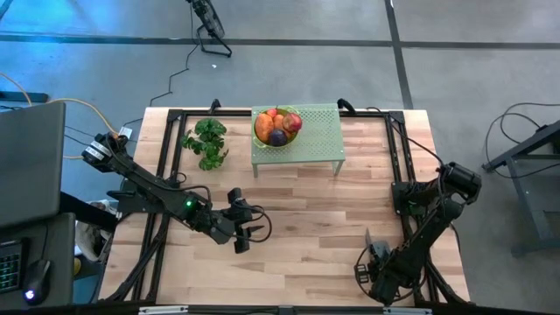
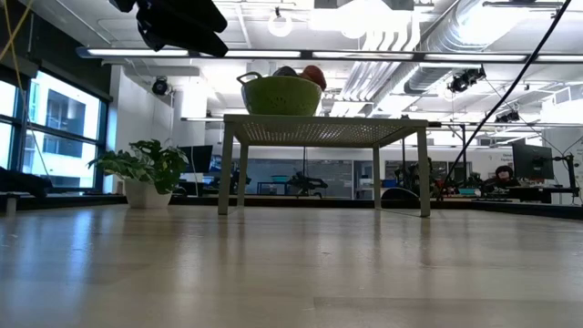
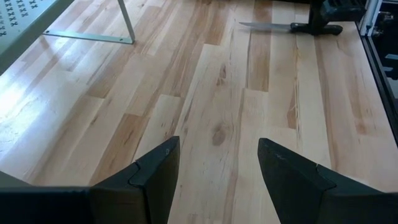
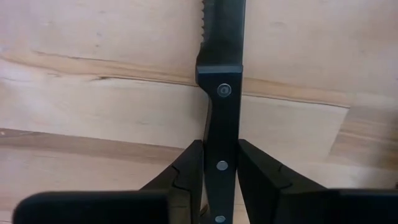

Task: Pick & Place Fruit
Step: Put the black knife on the shelf

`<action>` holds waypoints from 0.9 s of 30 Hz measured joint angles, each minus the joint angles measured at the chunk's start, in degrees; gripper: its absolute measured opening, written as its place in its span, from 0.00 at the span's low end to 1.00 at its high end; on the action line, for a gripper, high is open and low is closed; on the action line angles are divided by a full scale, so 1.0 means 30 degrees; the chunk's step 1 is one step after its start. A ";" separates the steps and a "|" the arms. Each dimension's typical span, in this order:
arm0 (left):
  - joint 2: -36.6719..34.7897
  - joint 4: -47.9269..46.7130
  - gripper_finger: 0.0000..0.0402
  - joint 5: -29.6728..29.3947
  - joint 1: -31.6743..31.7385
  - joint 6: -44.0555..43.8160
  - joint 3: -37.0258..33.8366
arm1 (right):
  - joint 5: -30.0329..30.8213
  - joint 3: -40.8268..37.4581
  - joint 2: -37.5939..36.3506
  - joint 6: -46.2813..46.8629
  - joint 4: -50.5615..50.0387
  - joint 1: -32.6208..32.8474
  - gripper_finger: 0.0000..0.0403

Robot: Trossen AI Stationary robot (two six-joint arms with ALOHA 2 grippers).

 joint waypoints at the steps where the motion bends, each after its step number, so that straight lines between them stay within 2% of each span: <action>1: 0.0000 0.0000 0.53 0.0000 0.0000 0.0011 0.0000 | -0.0024 0.0000 -0.0002 0.0000 0.0047 0.0000 0.19; 10: 0.0000 -0.0448 0.53 0.0701 -0.0007 0.0350 0.0000 | 0.0013 0.0029 -0.0032 -0.0268 0.1016 -0.0151 0.19; 21: 0.0000 -0.1085 0.53 0.0750 0.0000 0.0189 0.0000 | 0.1657 0.0058 -0.0809 -0.0438 0.1232 -0.0310 0.20; 27: 0.0000 -0.1235 0.53 0.0758 -0.0006 0.0184 0.0000 | 0.2617 0.0058 -0.1415 -0.1556 0.1225 -0.0884 0.19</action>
